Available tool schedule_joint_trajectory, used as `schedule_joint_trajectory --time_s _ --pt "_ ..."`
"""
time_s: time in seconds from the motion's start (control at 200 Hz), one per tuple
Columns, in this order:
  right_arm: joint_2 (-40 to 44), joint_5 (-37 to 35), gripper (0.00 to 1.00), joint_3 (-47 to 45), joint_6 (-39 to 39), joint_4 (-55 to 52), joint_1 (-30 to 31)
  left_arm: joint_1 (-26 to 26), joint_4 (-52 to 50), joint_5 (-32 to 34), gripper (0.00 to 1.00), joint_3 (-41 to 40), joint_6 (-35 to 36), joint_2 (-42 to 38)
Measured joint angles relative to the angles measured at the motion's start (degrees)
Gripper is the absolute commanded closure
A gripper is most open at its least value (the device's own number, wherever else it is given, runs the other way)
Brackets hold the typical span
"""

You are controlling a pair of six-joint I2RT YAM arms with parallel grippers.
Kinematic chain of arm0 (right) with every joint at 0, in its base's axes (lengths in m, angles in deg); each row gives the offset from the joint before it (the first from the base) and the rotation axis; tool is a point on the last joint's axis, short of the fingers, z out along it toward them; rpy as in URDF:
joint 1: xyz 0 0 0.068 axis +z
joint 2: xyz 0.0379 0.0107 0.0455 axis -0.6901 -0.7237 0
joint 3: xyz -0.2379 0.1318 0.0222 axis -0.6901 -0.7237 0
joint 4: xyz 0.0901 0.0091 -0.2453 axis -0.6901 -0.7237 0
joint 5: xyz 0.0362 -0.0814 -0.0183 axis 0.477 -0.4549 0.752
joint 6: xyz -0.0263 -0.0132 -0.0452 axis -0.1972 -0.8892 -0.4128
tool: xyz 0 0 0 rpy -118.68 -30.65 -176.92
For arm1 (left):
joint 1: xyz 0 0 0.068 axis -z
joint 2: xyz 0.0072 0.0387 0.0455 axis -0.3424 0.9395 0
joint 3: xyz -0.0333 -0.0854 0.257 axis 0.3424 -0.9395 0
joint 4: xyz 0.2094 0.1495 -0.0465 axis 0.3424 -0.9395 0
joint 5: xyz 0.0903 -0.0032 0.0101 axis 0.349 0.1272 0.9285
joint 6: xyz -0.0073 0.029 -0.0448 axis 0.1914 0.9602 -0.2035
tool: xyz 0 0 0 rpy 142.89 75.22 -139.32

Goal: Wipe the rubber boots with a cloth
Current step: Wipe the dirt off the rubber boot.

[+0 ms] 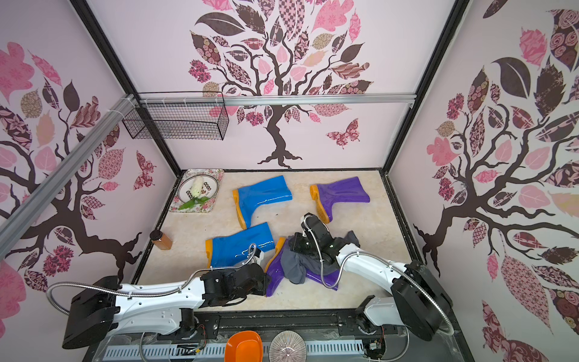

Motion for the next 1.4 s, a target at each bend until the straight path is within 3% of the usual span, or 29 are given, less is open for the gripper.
schedule_joint_trajectory --time_s 0.17,0.36,0.5,0.595,0.685,0.785,0.935,1.115,1.4 --pt "4.4 0.0 1.00 -12.3 1.3 -3.6 -11.4 0.0 0.7 -0.1 1.00 0.0 0.0 0.5" --pt "16.0 -9.3 1.00 -12.8 -0.9 -13.4 -13.1 0.1 1.4 -0.3 1.00 0.1 0.0 1.1" --pt "17.8 -5.0 1.00 -15.7 -2.2 -10.1 -12.6 0.1 1.4 -0.4 1.00 0.1 0.0 1.0" --pt "14.2 -2.0 1.00 -15.8 -2.5 -6.5 -5.8 0.1 1.4 -0.5 1.00 0.1 0.0 1.0" --pt "8.8 0.8 1.00 -9.9 -3.9 -4.5 4.7 0.0 1.4 -0.5 1.00 0.1 0.0 1.0" --pt "4.2 6.2 1.00 -4.3 -3.6 3.7 11.0 0.0 1.4 -0.6 1.00 0.1 0.0 1.0" --pt "0.3 11.0 1.00 -4.4 -1.6 13.6 14.2 0.0 1.2 -0.6 1.00 0.1 -0.1 0.7" --pt "0.4 11.4 1.00 -12.9 2.6 23.4 16.1 -0.1 0.6 -0.6 1.00 0.1 -1.2 0.2" --pt "4.9 9.5 1.00 -18.0 2.1 16.3 21.7 -0.4 0.4 -1.3 1.00 0.1 -3.5 -0.5"
